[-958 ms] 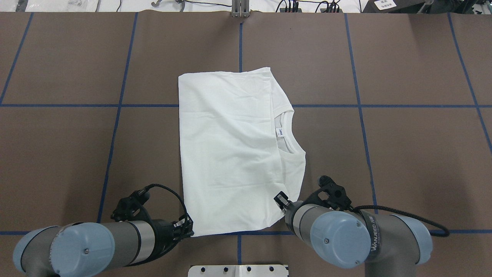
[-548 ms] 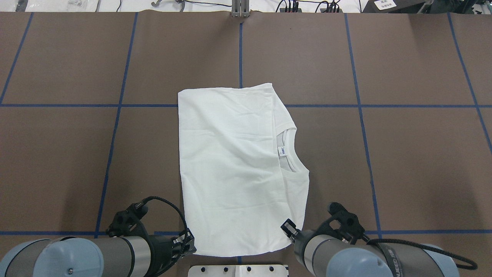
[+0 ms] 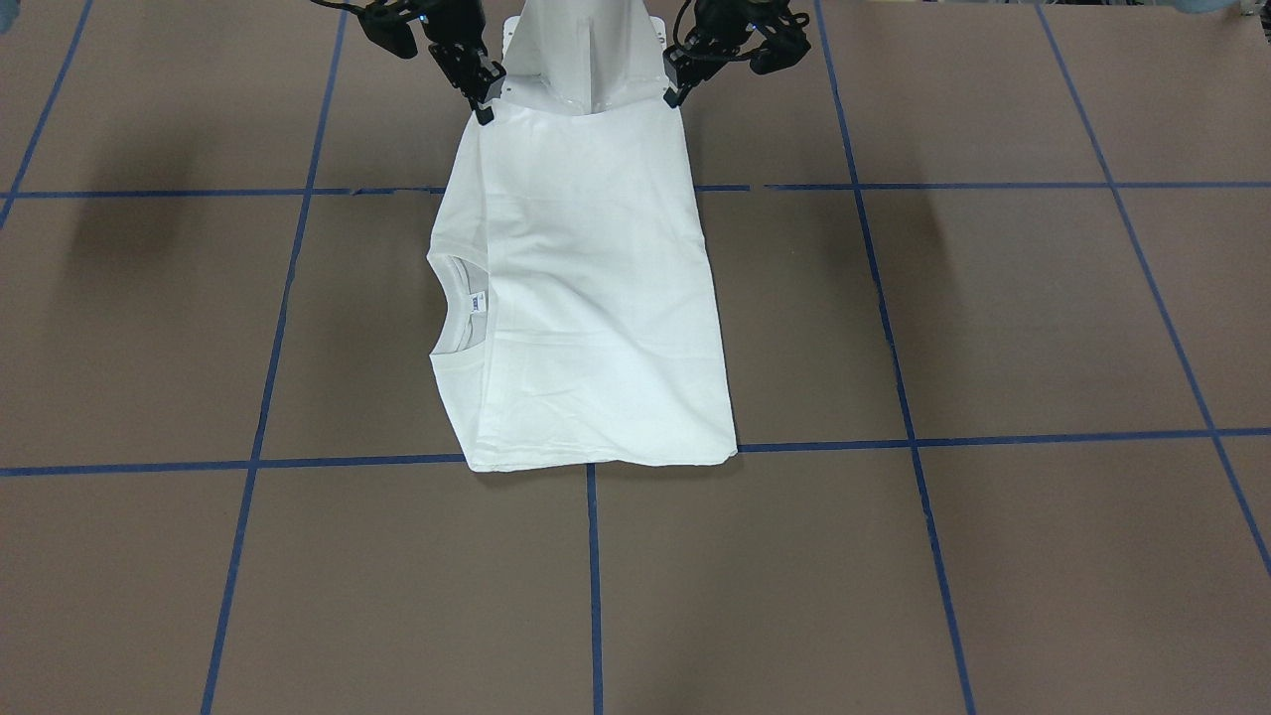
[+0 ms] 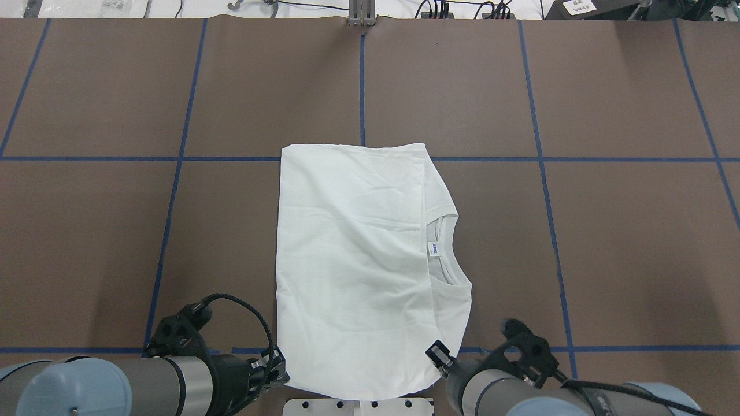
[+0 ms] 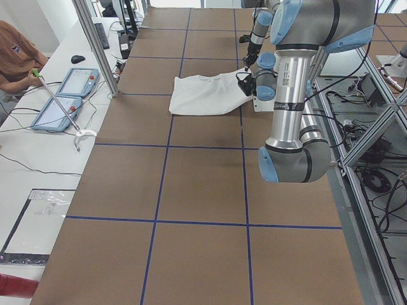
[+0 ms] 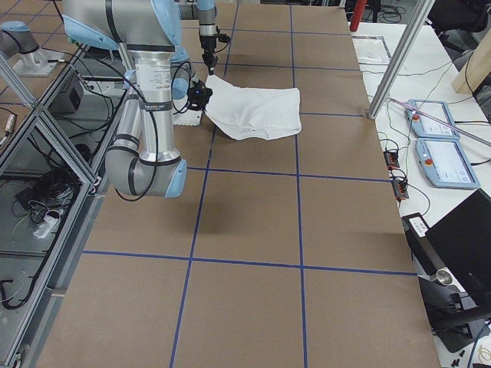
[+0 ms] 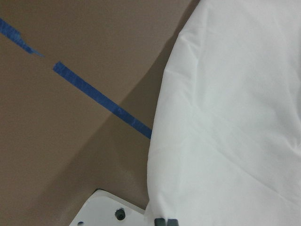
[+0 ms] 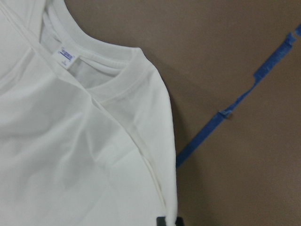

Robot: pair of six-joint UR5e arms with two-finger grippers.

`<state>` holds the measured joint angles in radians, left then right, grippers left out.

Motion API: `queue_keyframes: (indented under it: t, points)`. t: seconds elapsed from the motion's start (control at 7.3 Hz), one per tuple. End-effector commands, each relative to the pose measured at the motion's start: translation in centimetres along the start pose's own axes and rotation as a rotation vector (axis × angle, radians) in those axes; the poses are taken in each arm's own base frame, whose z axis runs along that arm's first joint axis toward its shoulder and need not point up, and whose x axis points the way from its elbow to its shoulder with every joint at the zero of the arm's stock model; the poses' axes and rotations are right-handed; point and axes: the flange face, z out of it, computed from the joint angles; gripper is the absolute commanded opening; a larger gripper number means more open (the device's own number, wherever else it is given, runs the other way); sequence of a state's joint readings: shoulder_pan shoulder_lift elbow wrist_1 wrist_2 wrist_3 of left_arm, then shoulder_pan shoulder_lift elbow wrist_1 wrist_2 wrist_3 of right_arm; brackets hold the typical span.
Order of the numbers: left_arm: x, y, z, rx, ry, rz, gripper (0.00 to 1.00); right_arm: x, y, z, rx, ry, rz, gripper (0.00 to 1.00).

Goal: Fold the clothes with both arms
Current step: 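Lift the near edge with both grippers and fold it away from the robot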

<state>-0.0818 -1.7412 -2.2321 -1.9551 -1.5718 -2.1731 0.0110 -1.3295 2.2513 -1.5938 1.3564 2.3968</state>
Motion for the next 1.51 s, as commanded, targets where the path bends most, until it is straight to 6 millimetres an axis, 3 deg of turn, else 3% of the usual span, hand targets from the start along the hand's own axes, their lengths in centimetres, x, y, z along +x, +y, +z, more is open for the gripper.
queue_keyframes:
  t: [0.0, 0.14, 0.27, 0.41, 0.55, 0.68, 0.82, 0.96, 1.23, 1.37]
  points:
    - [3.9, -3.5, -2.5, 0.063, 0.091, 0.069, 0.0, -6.9, -6.1, -1.9, -0.015, -0.02, 0.01, 0.0]
    - [8.4, -6.9, -2.5, 0.147, 0.151, 0.134, 0.0, -11.0, -9.2, -1.0, 0.008, -0.022, -0.027, 0.0]
    - [11.1, -10.1, -0.6, 0.188, 0.132, 0.166, 0.0, -15.0, -11.7, 1.0, 0.033, -0.009, -0.057, 0.0]
    - [13.7, -13.8, 0.0, 0.219, 0.114, 0.19, 0.0, -18.4, -14.6, 2.6, 0.085, 0.0, -0.082, 0.0]
    - [15.3, -17.5, 0.8, 0.283, 0.093, 0.222, 0.0, -21.5, -17.7, 3.2, 0.065, 0.035, -0.083, 0.0]
    - [16.7, -21.4, 2.1, 0.341, 0.067, 0.248, 0.0, -24.9, -19.5, 4.8, 0.072, 0.031, -0.083, 0.0]
    - [18.4, -24.3, 3.3, 0.382, 0.043, 0.272, 0.0, -27.4, -20.2, 7.5, 0.078, 0.017, -0.078, 0.0]
    - [18.7, -27.2, 3.4, 0.412, 0.052, 0.282, 0.0, -28.9, -21.4, 9.3, 0.087, 0.018, -0.079, 0.0]
    - [18.0, -30.0, 6.0, 0.421, 0.06, 0.292, 0.0, -29.9, -23.3, 11.5, 0.07, 0.038, -0.11, 0.0]
    - [17.8, -31.7, 7.2, 0.431, 0.05, 0.29, 0.0, -29.9, -24.3, 12.8, 0.072, 0.035, -0.122, 0.93]
